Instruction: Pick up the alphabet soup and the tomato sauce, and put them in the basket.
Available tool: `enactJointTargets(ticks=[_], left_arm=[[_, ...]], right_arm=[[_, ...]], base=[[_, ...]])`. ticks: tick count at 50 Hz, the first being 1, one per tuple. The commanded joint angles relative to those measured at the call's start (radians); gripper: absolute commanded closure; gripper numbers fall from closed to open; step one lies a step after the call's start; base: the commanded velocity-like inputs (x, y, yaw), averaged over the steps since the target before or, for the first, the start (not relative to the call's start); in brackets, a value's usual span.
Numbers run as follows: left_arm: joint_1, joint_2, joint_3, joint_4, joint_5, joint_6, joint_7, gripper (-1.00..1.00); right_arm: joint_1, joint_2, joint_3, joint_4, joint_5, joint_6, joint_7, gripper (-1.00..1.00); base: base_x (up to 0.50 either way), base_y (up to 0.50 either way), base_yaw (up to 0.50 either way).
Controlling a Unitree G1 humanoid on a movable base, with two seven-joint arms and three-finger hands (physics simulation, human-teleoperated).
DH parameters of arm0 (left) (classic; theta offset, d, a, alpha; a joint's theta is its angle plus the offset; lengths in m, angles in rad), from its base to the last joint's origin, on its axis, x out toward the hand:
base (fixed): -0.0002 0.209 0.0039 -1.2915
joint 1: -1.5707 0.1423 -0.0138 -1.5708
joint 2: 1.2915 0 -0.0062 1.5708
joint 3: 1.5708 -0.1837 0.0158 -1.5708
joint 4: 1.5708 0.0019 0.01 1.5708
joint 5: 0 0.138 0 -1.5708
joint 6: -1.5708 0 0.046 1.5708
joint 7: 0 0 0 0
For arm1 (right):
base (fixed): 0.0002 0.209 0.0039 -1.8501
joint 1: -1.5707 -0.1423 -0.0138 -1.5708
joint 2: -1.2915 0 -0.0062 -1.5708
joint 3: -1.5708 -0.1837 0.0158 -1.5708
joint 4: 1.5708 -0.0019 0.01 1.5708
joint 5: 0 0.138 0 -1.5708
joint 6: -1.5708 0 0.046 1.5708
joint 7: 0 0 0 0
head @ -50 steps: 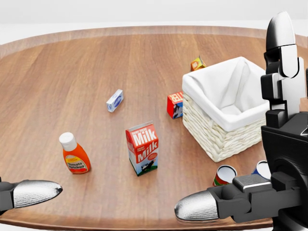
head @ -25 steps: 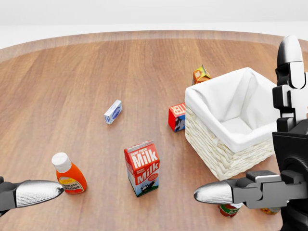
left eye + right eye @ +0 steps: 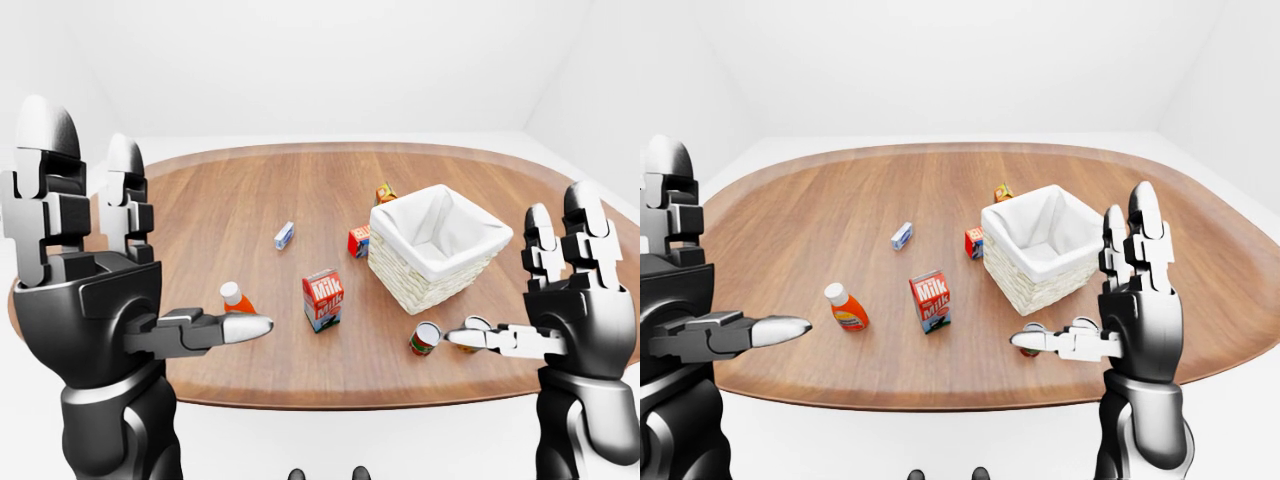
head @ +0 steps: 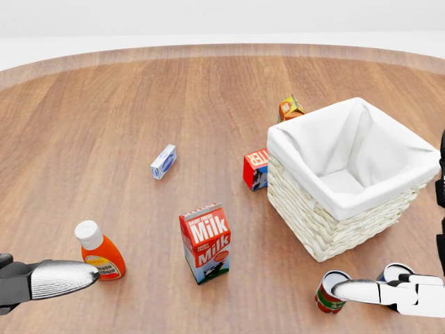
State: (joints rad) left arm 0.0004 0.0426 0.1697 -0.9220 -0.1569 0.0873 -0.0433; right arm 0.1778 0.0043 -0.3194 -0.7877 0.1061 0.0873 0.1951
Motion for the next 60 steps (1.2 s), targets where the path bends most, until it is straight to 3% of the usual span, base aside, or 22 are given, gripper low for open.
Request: enactJointTargets(ticks=[1, 24, 29, 30, 34, 42, 48, 60], left_arm=[[0.002, 0.0, -0.001, 0.006, 0.0, 0.0, -0.003, -0.93], [0.011, -0.004, -0.008, -0.001, 0.019, 0.0, -0.013, -0.93], [0.013, -0.004, -0.004, 0.0, 0.017, 0.0, -0.013, -0.94], [0.013, -0.004, -0.003, 0.0, 0.017, 0.0, -0.014, -0.93], [0.016, -0.005, -0.006, 0.0, 0.018, 0.0, -0.014, -0.93], [0.017, -0.007, 0.029, -0.008, -0.023, 0.0, -0.011, -0.93], [0.01, 0.006, 0.063, -0.02, -0.058, 0.0, -0.009, -0.94], [-0.012, 0.015, 0.066, -0.022, -0.077, 0.0, 0.011, -0.93]], right_arm=[[0.018, 0.01, -0.093, 0.022, 0.013, 0.0, 0.027, -1.0], [0.024, 0.006, -0.055, 0.302, 0.001, -0.001, -0.01, -1.0], [0.026, -0.006, -0.024, 0.388, -0.029, -0.067, -0.015, -1.0], [0.026, -0.009, -0.024, 0.389, -0.029, -0.066, -0.015, -1.0], [0.006, -0.033, -0.061, 0.31, -0.008, 0.0, -0.021, -1.0], [-0.143, -0.184, -0.201, 0.214, 0.01, 0.0, 0.045, -1.0], [-0.142, -0.175, -0.206, 0.221, -0.02, 0.0, 0.075, -1.0], [-0.13, -0.185, -0.204, 0.313, -0.066, 0.0, 0.102, -1.0]], base=[[0.0, 0.0, 0.0], [0.0, 0.0, 0.0], [0.0, 0.0, 0.0], [0.0, 0.0, 0.0], [0.0, 0.0, 0.0], [0.0, 0.0, 0.0], [0.0, 0.0, 0.0], [0.0, 0.0, 0.0]])
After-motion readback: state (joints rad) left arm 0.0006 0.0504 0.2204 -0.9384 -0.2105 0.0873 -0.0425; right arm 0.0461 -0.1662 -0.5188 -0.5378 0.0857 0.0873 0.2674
